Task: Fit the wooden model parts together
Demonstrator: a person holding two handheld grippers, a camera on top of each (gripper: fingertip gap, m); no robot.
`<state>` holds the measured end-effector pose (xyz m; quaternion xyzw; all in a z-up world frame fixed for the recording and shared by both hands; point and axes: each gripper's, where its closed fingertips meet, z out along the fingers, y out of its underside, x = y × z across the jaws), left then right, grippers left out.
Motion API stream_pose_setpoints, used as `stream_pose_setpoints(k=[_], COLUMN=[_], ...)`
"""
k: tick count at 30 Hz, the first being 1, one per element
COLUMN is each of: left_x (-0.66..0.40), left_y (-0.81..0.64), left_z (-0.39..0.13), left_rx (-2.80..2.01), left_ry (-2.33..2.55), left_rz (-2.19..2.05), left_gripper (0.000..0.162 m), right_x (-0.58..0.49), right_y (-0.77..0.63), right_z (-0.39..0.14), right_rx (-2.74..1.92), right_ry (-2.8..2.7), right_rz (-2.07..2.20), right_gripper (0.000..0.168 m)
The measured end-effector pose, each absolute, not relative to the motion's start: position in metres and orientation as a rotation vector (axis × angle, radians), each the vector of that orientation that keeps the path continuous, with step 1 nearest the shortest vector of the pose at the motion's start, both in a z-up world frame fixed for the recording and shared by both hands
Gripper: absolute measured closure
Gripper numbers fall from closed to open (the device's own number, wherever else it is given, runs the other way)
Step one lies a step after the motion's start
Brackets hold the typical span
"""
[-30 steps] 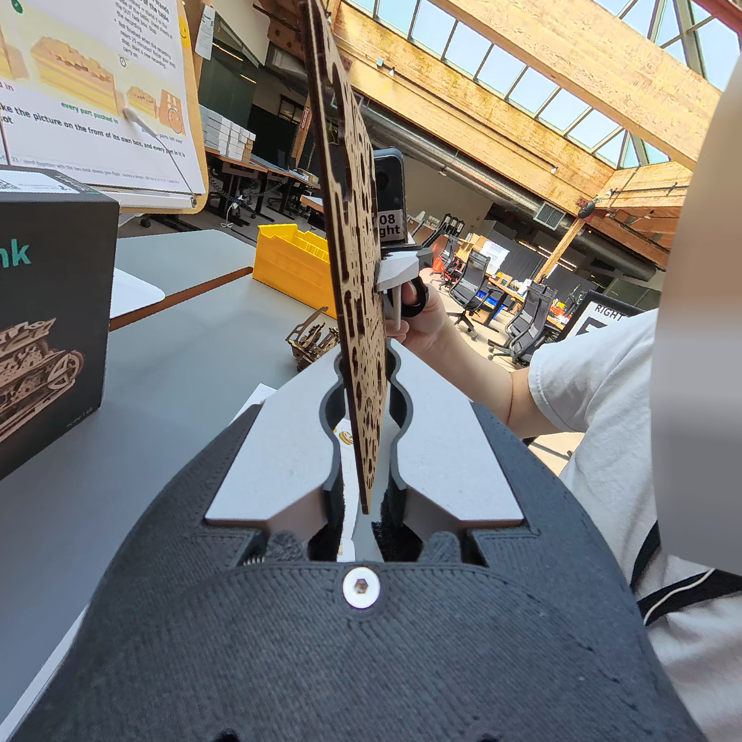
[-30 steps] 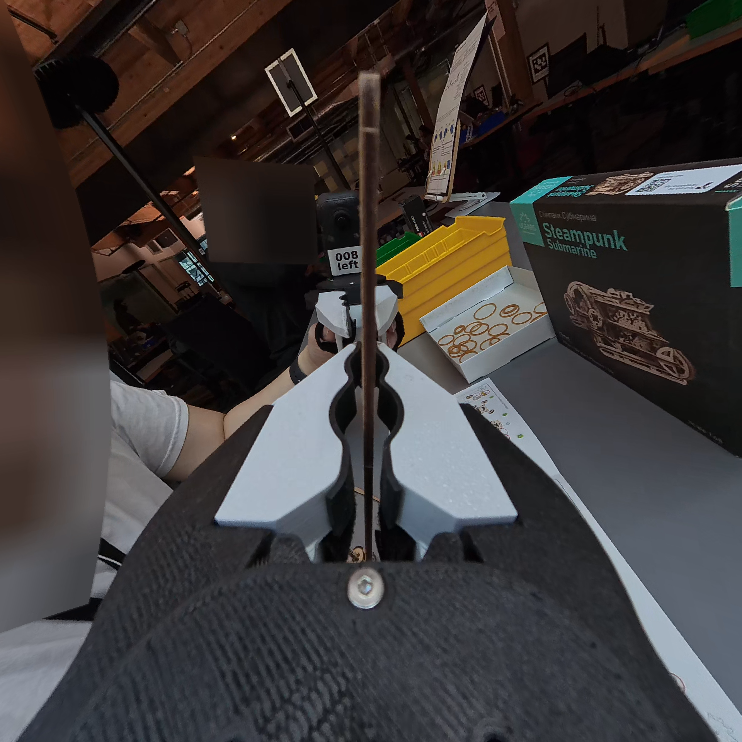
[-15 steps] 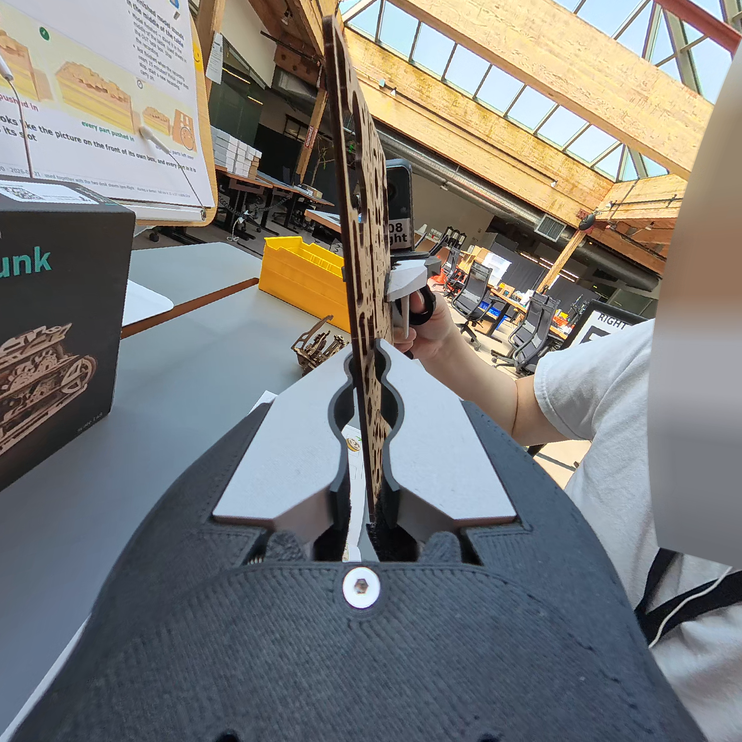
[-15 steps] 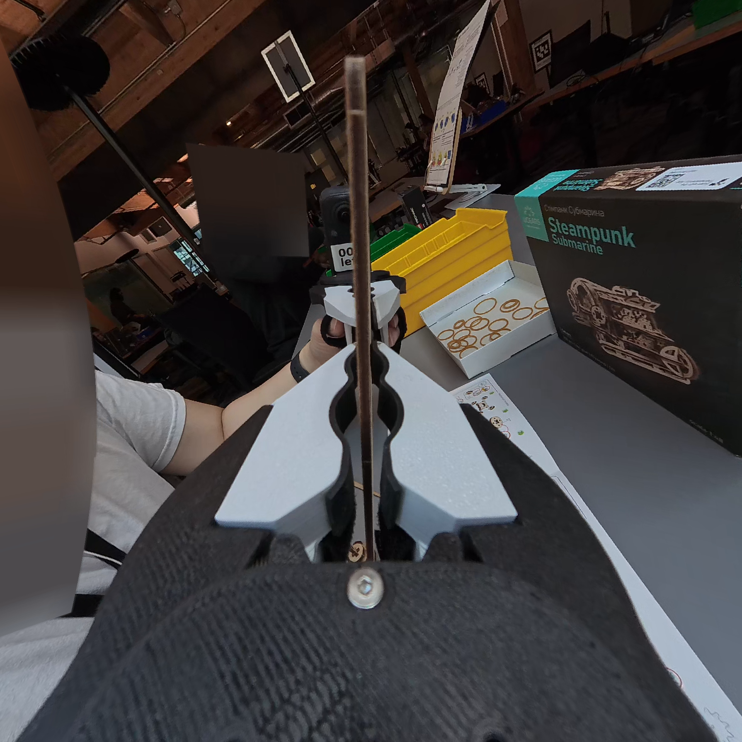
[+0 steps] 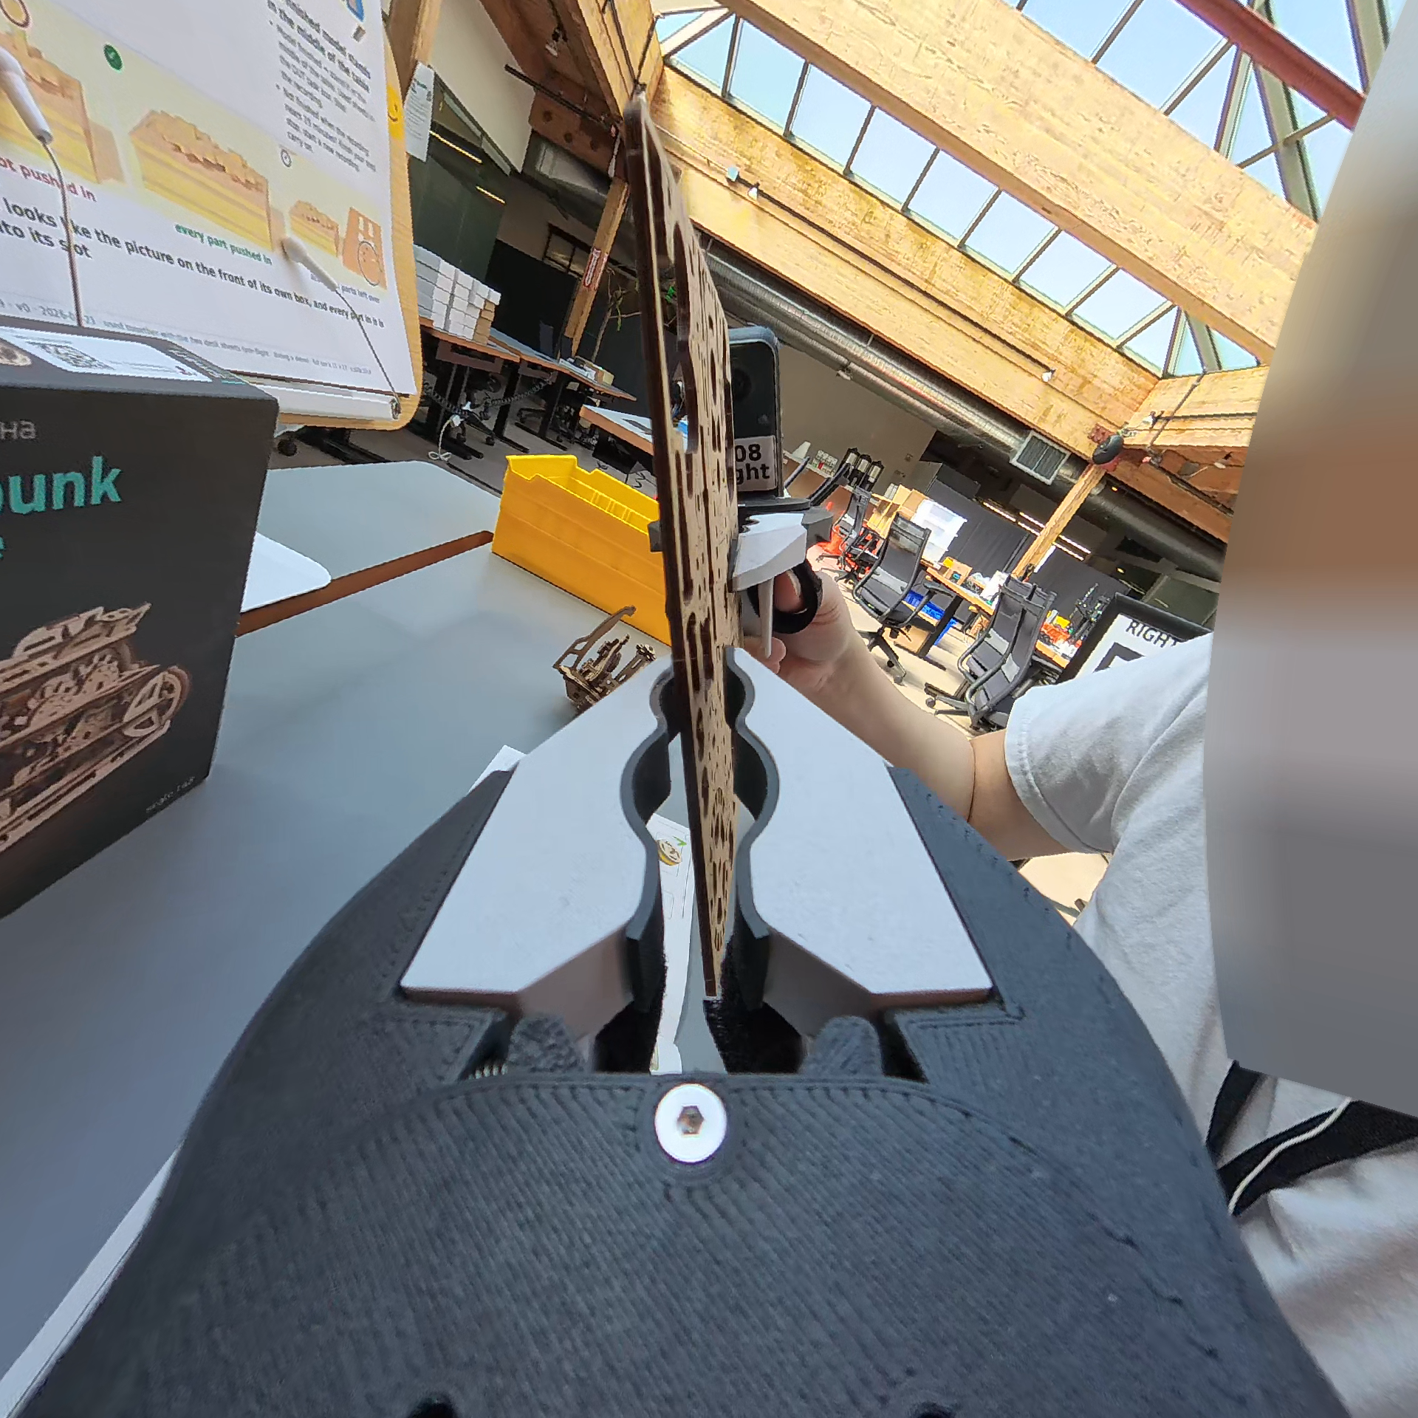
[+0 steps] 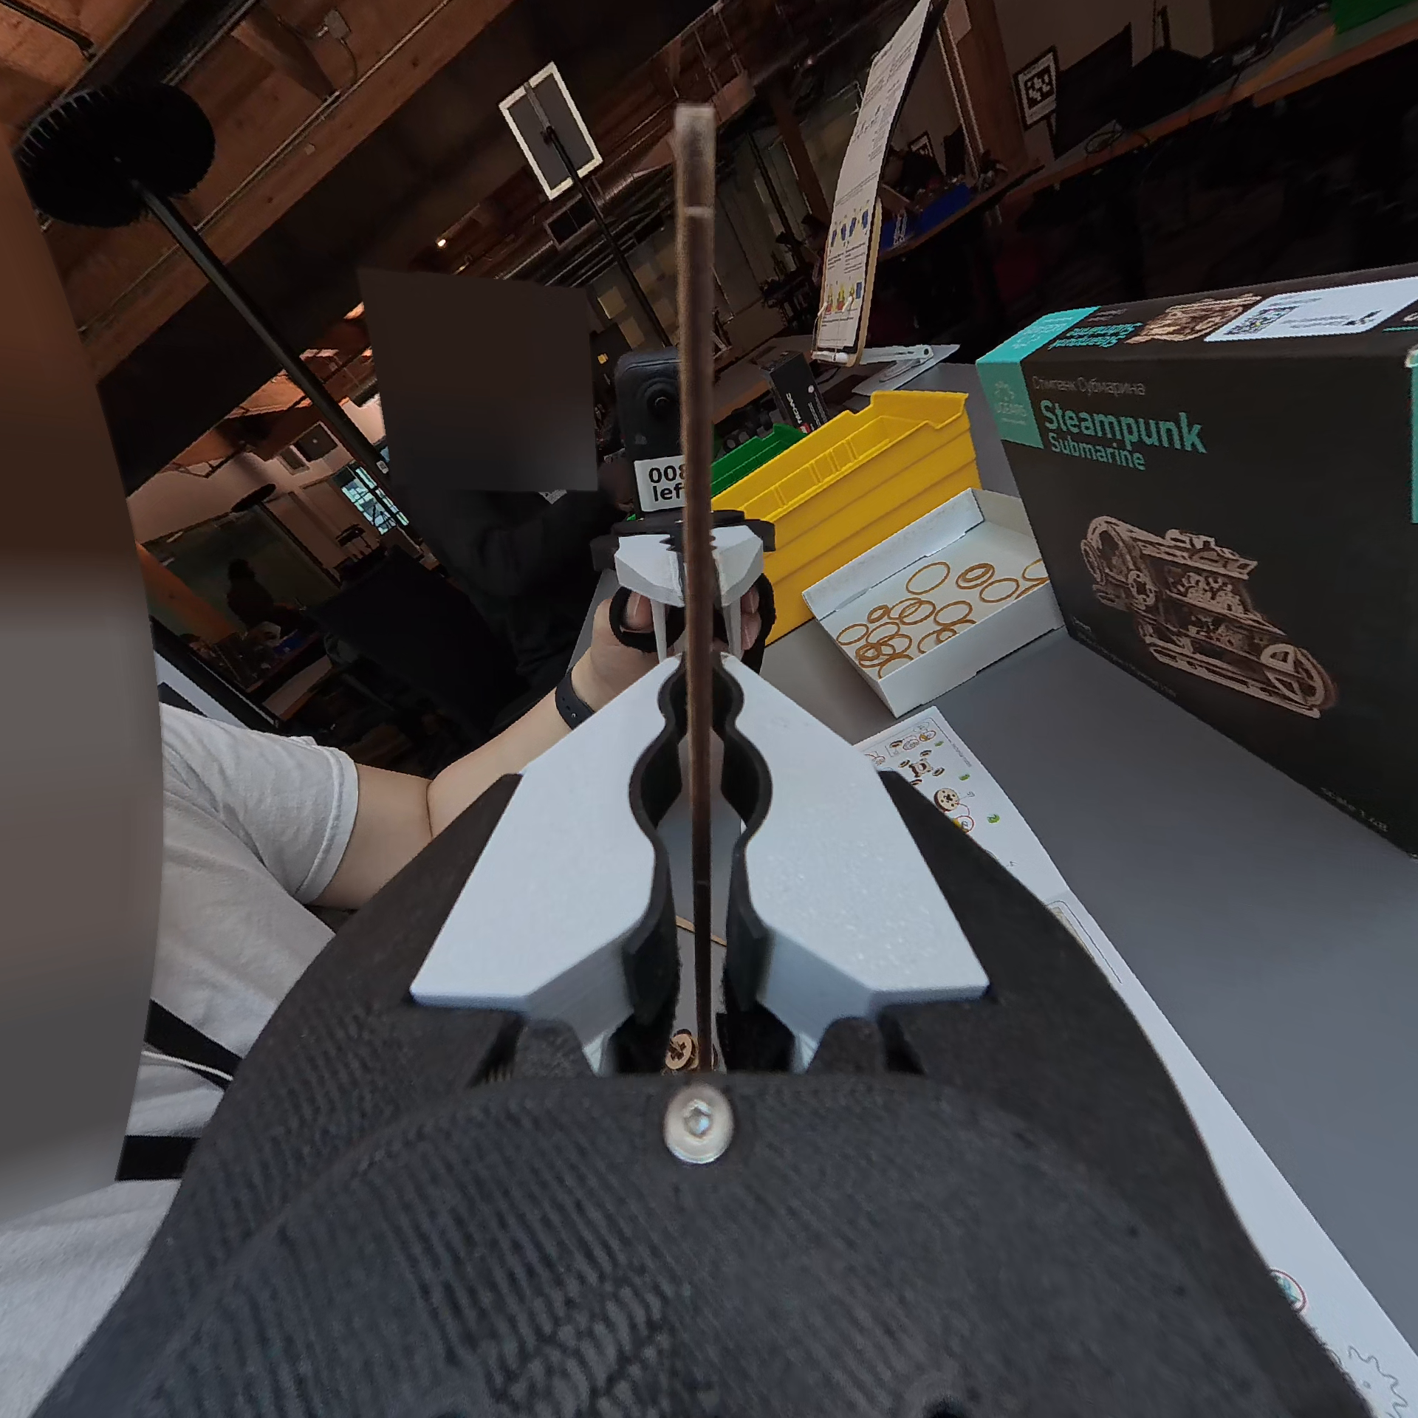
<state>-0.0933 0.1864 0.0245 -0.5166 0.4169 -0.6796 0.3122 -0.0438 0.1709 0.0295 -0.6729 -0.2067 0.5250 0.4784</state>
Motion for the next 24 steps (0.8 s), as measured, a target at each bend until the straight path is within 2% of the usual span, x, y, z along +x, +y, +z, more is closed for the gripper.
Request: stream_pose_setpoints(k=[17, 24], left_x=[-0.095, -0.095], left_y=[0.194, 0.201], left_z=[0.021, 0.018], left_rx=[-1.392, -1.42], left_ry=[1.063, 1.062], left_rz=[-1.787, -1.689], left_gripper=[0.156, 0.152], right_x=[-0.039, -0.038], right_y=[0.174, 0.175], right_z=[0.03, 0.028], right_rx=[-1.638, -1.647], right_ry=[-0.479, -0.479], right_rz=[1.277, 1.261], right_gripper=[0.167, 0.167])
